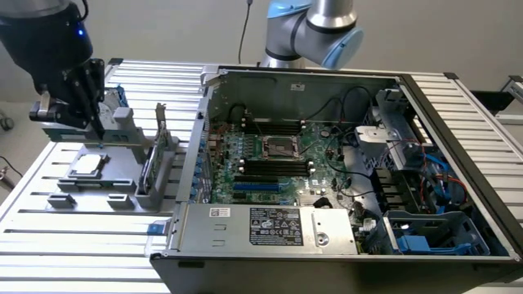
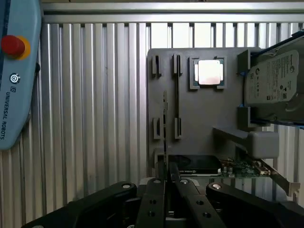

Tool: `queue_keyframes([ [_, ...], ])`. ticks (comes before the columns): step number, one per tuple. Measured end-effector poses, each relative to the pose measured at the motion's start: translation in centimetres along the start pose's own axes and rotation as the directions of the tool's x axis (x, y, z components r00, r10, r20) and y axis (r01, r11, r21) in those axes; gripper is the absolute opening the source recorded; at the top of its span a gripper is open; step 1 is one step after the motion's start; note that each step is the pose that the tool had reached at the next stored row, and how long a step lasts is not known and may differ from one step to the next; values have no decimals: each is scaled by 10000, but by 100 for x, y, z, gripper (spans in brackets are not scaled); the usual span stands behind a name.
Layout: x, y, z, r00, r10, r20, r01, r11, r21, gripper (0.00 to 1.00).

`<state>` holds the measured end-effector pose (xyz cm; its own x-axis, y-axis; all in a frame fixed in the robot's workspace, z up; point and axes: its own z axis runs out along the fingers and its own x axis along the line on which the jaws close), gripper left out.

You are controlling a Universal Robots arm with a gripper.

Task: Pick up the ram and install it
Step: 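Pick up the ram and move it above insertion slot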

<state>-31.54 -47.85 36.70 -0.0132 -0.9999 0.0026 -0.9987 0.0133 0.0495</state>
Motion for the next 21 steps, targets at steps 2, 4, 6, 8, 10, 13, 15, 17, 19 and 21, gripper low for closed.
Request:
queue_keyframes([
  [2, -4, -71, -94, 10000, -1, -1, 1, 10000, 0, 14],
  [4, -11, -145, -192, 10000, 0, -1, 0, 10000, -1, 14],
  [6, -17, -217, -284, 10000, 1, 0, -1, 10000, 0, 14],
  [8, -24, -293, -382, 10000, 0, -1, 0, 10000, 0, 14],
  [10, -31, -367, -475, 10000, 0, -1, 0, 10000, -1, 14],
  [13, -44, -487, -613, 10000, 0, -1, 0, 10000, -1, 14],
  [15, -56, -573, -672, 10000, -1, 1, 1, 10000, 1, 14],
  [17, -69, -657, -718, 10000, 1, -1, -1, 10000, -1, 14],
  [19, -84, -748, -747, 10000, 0, 0, 0, 10000, 0, 14],
  [21, -100, -832, -758, 10000, 0, -2, 0, 10000, -1, 14],
])
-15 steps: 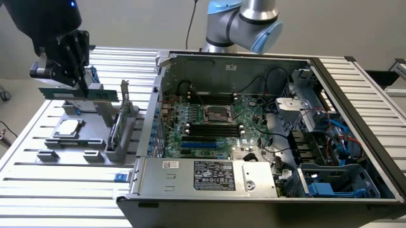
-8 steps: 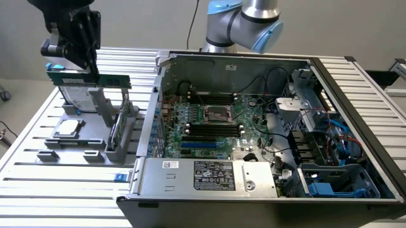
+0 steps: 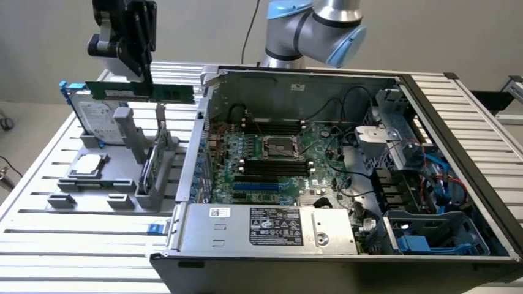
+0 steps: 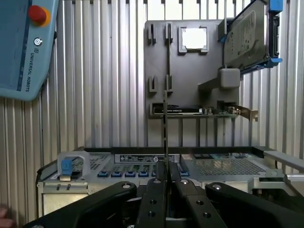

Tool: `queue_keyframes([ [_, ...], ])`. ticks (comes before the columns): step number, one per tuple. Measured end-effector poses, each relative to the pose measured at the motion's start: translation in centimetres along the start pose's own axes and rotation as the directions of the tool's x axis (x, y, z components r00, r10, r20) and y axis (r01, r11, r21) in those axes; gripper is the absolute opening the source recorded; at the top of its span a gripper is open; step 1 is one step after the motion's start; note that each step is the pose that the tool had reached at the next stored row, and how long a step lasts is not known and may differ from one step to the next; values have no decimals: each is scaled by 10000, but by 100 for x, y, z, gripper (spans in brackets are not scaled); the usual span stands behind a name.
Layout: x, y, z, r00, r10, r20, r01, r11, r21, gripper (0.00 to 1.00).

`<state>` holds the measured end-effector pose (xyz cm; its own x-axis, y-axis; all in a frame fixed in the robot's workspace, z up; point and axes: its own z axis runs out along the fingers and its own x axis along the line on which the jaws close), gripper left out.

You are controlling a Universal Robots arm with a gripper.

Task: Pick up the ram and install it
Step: 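Pick up the ram and move it above insertion slot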

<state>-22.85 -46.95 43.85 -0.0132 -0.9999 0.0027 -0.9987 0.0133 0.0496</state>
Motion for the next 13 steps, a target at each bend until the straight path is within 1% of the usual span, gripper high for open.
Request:
queue_keyframes([
  [13, -155, -550, -27, 10000, 1, 2, -1, 10000, 1, 14],
])
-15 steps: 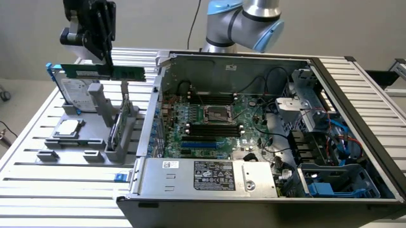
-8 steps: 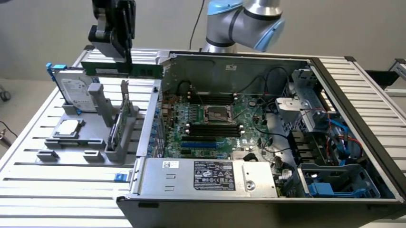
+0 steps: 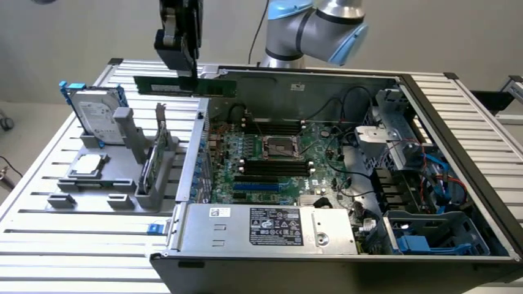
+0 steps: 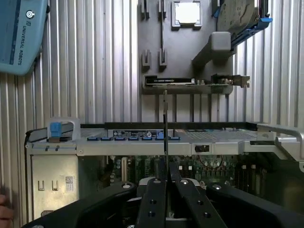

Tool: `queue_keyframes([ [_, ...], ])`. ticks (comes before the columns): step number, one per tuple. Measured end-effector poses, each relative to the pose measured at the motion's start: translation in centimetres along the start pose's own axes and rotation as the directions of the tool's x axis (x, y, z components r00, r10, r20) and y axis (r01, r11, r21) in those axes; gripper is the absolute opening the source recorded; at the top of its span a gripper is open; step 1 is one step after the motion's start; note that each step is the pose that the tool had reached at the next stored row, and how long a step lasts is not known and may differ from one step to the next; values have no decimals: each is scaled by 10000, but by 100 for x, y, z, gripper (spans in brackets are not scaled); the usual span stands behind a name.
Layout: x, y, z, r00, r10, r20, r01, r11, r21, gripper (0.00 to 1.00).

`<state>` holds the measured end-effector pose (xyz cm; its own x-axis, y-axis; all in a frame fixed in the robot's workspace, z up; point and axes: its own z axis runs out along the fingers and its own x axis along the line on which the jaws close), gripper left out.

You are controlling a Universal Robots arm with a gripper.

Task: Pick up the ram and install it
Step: 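Pick up the ram and move it above insertion slot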

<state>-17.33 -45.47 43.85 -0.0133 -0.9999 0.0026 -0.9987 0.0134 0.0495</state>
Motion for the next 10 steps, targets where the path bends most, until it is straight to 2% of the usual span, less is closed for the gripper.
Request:
queue_keyframes([
  [6, -78, -273, 0, 10000, 0, -1, 0, 10000, -1, 14],
  [10, -137, -458, 38, 10000, 0, -1, 0, 10000, -1, 14],
])
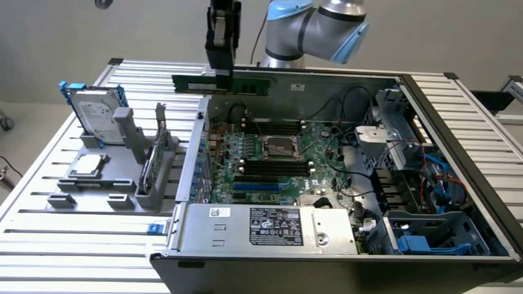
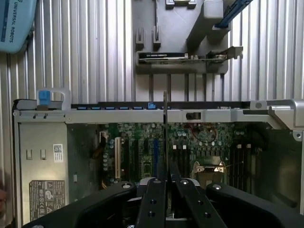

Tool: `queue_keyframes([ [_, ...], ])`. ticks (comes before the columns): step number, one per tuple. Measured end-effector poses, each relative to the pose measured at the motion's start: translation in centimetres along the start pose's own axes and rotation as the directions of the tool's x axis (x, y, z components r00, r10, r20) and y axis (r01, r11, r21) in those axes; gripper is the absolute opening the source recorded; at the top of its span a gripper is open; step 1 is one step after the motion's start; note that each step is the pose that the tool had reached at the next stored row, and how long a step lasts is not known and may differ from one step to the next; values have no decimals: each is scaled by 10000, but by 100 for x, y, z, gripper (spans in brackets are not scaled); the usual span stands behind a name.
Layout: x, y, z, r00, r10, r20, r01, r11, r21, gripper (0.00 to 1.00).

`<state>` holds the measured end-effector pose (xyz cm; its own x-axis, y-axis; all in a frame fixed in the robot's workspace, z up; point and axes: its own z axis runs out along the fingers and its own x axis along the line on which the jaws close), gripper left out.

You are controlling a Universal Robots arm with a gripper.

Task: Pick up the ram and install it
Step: 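Pick up the ram and move it above insertion slot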

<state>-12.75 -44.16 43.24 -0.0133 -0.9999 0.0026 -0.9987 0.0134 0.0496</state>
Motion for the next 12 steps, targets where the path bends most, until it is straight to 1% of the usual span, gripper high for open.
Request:
queue_keyframes([
  [5, -91, -222, 75, 10000, 0, 1, 0, 10000, 1, 14],
  [12, -234, -476, 189, 10000, -1, 1, 1, 10000, 1, 14],
])
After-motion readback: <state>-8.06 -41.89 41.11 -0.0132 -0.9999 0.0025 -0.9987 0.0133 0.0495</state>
